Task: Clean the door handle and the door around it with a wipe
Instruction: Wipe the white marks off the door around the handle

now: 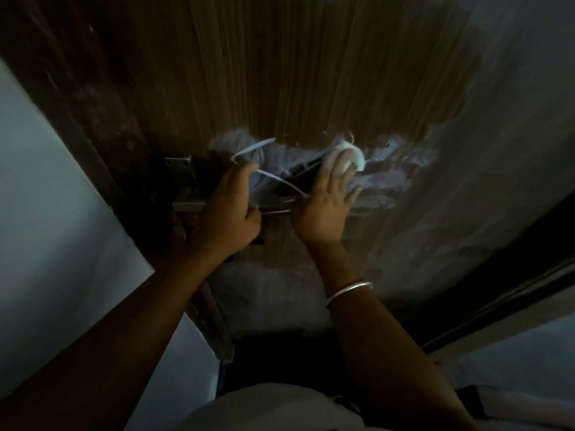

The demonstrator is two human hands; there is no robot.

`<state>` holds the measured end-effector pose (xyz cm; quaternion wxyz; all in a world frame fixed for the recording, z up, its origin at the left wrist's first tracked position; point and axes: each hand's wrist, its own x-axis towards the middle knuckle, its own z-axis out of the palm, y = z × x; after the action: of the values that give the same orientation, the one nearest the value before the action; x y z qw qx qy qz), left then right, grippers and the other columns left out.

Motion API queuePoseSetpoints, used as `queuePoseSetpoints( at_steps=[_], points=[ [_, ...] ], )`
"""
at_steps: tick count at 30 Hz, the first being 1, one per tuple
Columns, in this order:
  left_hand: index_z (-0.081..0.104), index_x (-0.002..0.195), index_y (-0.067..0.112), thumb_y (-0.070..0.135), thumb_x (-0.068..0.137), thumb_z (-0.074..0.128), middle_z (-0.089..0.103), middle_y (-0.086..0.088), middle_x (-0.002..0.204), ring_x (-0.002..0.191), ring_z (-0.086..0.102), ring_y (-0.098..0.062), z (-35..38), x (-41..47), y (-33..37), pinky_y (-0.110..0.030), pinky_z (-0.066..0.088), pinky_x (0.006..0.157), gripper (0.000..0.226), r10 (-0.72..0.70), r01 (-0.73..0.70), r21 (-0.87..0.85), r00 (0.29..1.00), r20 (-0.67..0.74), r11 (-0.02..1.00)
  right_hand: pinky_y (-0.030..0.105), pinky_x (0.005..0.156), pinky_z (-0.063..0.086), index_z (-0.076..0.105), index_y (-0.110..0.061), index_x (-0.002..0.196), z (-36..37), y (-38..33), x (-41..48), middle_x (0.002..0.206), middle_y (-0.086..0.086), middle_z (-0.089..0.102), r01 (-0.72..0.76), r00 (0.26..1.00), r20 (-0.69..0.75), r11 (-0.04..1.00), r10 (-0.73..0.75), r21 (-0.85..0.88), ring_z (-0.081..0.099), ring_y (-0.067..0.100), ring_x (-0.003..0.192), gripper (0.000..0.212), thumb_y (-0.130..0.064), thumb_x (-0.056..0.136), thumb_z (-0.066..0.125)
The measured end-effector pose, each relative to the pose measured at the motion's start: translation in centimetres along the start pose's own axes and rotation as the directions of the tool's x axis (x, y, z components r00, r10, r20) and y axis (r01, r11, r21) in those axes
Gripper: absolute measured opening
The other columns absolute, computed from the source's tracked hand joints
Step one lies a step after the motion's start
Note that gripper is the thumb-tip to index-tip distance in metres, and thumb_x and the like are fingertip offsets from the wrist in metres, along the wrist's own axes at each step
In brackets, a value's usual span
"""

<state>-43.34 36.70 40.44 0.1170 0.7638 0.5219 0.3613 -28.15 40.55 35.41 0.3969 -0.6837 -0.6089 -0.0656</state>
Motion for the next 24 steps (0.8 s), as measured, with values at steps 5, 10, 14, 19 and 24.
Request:
queuePoseSetpoints(
  at_steps=[5, 10, 14, 19, 24],
  points=[
    [0.035, 0.135, 0.011, -0.002, 0.077, 0.060, 0.041, -0.017, 0.138, 0.123, 0.043, -0.034, 1.7, 1.0, 1.5, -0.036, 0.038, 0.095, 0.064, 0.101, -0.103, 0.033, 0.994, 0.040, 0.994, 0.060, 0.106, -0.005, 0.008, -0.015, 0.148, -1.2, 2.2, 1.6, 0.156, 0.013, 0.012, 0.153, 0.985, -0.060, 0.979, -0.163, -0.136, 0.010, 0.034, 0.142, 0.090, -0.047, 0.078, 0.054],
    [0.036, 0.134, 0.011, -0.004, 0.076, 0.061, 0.042, -0.017, 0.137, 0.123, 0.043, -0.033, 2.7, 1.5, 1.3, -0.030, 0.034, 0.093, 0.065, 0.097, -0.097, 0.027, 0.995, 0.032, 0.995, 0.064, 0.107, -0.001, -0.004, -0.012, 0.147, -3.1, 6.3, 2.2, 0.156, 0.017, -0.001, -0.185, 0.976, -0.115, 0.983, 0.184, -0.003, 0.000, 0.033, 0.142, 0.109, -0.055, 0.070, 0.060],
    [0.035, 0.134, 0.015, 0.000, 0.077, 0.061, 0.042, -0.014, 0.138, 0.123, 0.042, -0.029, 3.9, 1.8, 1.6, -0.028, 0.032, 0.092, 0.065, 0.117, -0.119, 0.025, 0.992, 0.047, 0.993, 0.060, 0.109, -0.004, 0.002, -0.010, 0.148, -1.0, 3.4, -0.4, 0.156, 0.017, 0.006, 0.006, 1.000, 0.008, 1.000, -0.006, 0.017, 0.003, 0.035, 0.142, 0.107, -0.051, 0.072, 0.066],
    [0.034, 0.134, 0.019, 0.000, 0.076, 0.061, 0.044, -0.011, 0.137, 0.119, 0.046, -0.024, 4.3, 2.5, 1.3, -0.024, 0.036, 0.086, 0.066, 0.162, -0.163, 0.026, 0.986, 0.046, 0.986, 0.058, 0.107, -0.005, 0.004, -0.014, 0.148, -2.8, 4.7, 3.0, 0.156, 0.013, 0.007, 0.006, 0.989, -0.145, 0.999, -0.012, -0.037, 0.003, 0.033, 0.143, 0.098, -0.051, 0.074, 0.055],
    [0.031, 0.136, 0.021, -0.001, 0.077, 0.060, 0.040, -0.011, 0.141, 0.124, 0.043, -0.028, 4.0, 3.0, 0.7, -0.031, 0.037, 0.091, 0.070, 0.110, -0.110, 0.003, 0.993, 0.032, 0.994, 0.063, 0.111, -0.004, -0.011, -0.011, 0.146, -4.4, 7.1, 3.2, 0.156, 0.015, -0.011, -0.289, 0.942, -0.108, 0.931, 0.319, 0.224, -0.008, 0.031, 0.142, 0.115, -0.042, 0.070, 0.069]
  ],
)
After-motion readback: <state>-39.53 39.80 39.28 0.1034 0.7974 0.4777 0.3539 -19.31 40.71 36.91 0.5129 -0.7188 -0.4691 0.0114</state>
